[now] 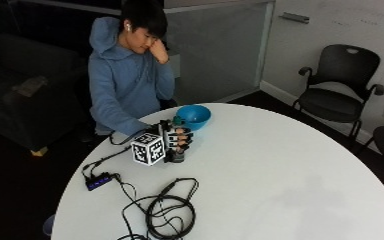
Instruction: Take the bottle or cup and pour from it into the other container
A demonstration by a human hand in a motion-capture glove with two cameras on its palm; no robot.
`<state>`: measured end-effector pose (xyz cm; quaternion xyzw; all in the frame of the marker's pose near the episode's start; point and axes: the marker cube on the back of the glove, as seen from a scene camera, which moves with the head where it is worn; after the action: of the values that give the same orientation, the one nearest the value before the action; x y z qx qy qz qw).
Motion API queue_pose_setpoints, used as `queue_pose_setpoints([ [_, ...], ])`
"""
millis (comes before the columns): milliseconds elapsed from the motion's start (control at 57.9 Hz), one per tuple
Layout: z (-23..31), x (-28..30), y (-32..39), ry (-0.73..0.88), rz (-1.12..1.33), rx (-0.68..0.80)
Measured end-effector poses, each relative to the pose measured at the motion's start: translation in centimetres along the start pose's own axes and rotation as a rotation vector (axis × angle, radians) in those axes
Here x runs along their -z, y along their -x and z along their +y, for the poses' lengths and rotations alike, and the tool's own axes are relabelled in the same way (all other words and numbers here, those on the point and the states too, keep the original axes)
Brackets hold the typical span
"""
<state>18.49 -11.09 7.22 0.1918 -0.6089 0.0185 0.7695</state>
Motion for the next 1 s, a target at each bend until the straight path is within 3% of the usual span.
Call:
queue_pose_setpoints([
  [276, -0.8, -1.6, 0.2, -0.100, 0.051, 0.009],
  [518, -0.9, -5.5, 3.9, 0.071, 0.249, 0.045],
  [846, -0.2, -14.0, 10.6, 0.558, 1.173, 0.152],
  [1002, 0.7, -17.4, 11.2, 0.650, 1.610, 0.202],
])
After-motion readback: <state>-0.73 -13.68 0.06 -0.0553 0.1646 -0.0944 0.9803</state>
